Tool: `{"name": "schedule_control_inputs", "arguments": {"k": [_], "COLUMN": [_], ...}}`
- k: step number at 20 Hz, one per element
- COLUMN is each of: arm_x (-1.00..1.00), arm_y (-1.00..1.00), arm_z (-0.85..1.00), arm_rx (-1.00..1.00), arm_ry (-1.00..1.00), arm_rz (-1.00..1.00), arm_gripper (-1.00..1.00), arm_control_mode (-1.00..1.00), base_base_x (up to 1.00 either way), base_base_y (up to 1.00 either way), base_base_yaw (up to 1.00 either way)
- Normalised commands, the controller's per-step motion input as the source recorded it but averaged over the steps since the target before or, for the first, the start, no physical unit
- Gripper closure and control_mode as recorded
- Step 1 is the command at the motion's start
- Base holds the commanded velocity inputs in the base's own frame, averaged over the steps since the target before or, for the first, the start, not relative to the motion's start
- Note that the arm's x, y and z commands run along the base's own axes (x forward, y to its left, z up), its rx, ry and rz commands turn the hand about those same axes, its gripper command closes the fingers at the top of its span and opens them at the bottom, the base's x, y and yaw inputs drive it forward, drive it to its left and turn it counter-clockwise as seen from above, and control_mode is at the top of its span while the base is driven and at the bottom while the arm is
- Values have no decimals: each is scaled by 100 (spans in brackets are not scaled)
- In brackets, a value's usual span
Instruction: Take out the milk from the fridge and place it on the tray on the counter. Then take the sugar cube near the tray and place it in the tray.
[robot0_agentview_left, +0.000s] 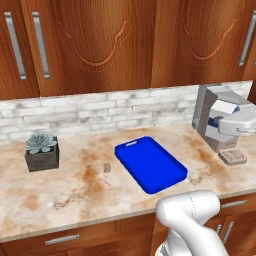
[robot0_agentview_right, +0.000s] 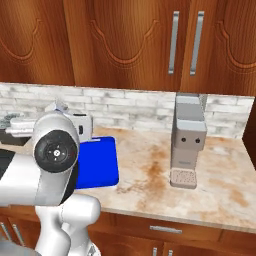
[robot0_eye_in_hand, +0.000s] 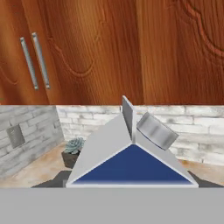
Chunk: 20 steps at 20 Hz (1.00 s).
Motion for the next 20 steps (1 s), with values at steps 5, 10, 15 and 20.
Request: {"name": "schedule_control_inputs", "arguments": {"k": [5, 10, 15, 20], "arm_x": [40, 59, 67, 46], "arm_y": [-1, 31, 25, 1], "arm_z": [-78, -74, -56, -54], "arm_rx": [1, -8, -6, 0], "arm_ry": [-8, -2, 0, 0], "arm_rz": [15, 2, -1, 0], "arm_gripper": [100, 100, 100, 100], "arm_control_mode": [-100, -100, -100, -100], "base_base_x": [0, 0, 0, 0], "base_base_y": [0, 0, 0, 0], "base_base_yaw": [0, 0, 0, 0]}}
